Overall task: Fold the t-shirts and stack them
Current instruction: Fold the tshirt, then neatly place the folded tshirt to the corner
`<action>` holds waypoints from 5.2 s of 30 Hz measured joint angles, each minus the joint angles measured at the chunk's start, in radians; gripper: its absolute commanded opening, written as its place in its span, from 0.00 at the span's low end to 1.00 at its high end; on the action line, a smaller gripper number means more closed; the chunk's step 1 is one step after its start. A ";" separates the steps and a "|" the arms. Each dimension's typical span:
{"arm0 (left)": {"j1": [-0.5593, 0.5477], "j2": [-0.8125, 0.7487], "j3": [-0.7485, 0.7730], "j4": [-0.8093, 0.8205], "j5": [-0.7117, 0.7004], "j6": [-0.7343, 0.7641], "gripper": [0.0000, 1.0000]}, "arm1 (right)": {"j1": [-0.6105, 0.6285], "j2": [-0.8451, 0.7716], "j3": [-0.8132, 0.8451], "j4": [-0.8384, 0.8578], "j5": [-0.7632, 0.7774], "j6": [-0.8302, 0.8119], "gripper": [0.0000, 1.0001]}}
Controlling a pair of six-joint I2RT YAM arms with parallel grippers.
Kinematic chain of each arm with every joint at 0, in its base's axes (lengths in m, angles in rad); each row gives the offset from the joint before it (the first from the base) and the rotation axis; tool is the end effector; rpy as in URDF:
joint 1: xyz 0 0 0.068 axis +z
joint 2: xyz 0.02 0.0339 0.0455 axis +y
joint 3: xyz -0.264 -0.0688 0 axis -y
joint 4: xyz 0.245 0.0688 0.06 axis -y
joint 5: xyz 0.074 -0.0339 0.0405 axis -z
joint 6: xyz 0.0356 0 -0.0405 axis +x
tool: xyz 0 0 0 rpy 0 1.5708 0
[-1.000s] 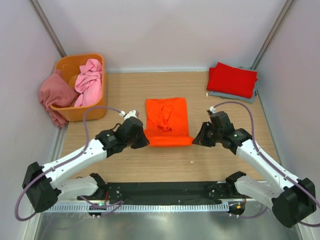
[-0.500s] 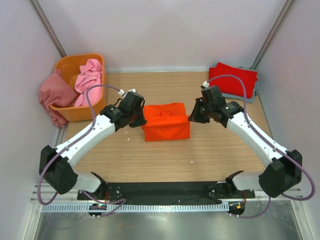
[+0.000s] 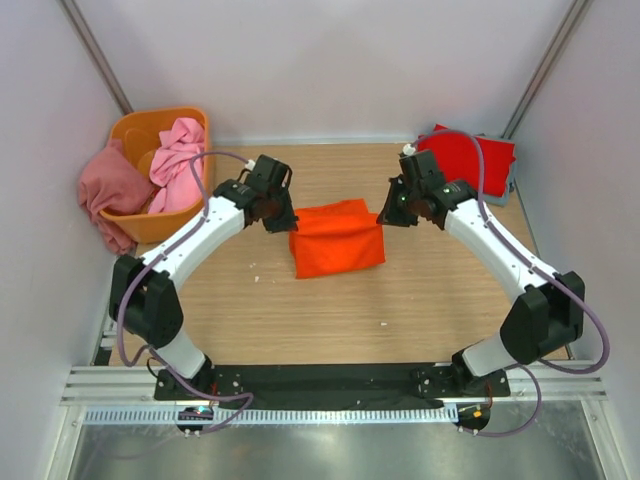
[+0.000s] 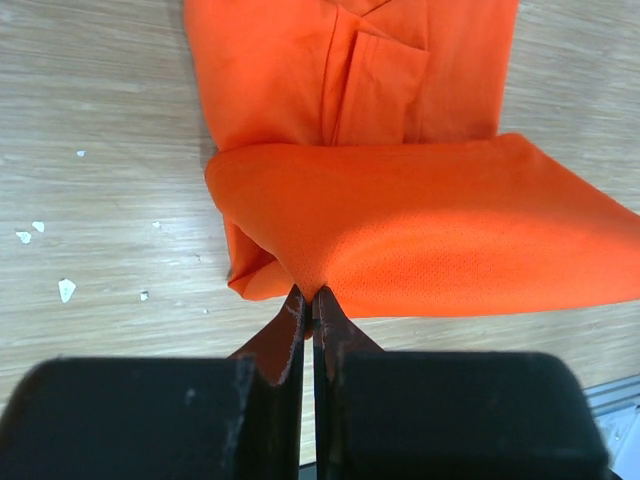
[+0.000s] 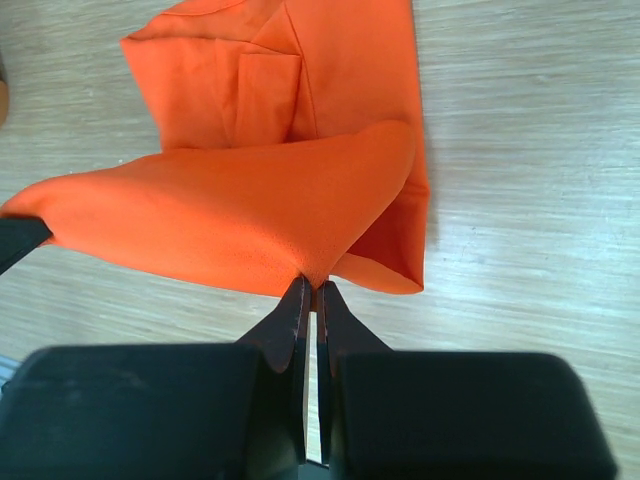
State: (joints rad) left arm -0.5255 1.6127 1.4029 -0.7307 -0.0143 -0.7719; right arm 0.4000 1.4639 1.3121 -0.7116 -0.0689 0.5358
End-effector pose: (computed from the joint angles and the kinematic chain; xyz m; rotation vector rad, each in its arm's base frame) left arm 0.3011 -0.1740 0.2964 -0.3239 2.5667 -0.4948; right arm 0.2885 0.1246 0.3150 0.1376 2.4921 0.4924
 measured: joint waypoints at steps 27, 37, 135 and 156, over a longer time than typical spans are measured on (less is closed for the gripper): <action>0.313 0.851 0.806 -0.142 0.270 0.104 0.73 | -0.121 1.059 1.067 -0.140 -0.052 -0.091 0.77; 0.277 0.579 0.614 -0.132 0.187 0.127 0.70 | -0.124 0.583 0.506 0.037 -0.048 -0.098 0.78; 0.008 -0.292 -0.102 -0.092 -0.151 0.285 0.66 | -0.223 0.344 0.136 0.293 -0.401 -0.123 0.69; 0.008 -0.956 -0.439 -0.145 -0.230 0.278 0.70 | -0.284 0.592 -0.021 0.613 -0.484 0.018 0.61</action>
State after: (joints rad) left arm -0.5179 0.6563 0.9642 -0.8757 -0.2443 -0.4934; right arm 0.1162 2.0560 1.2907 -0.0982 -0.5529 0.5537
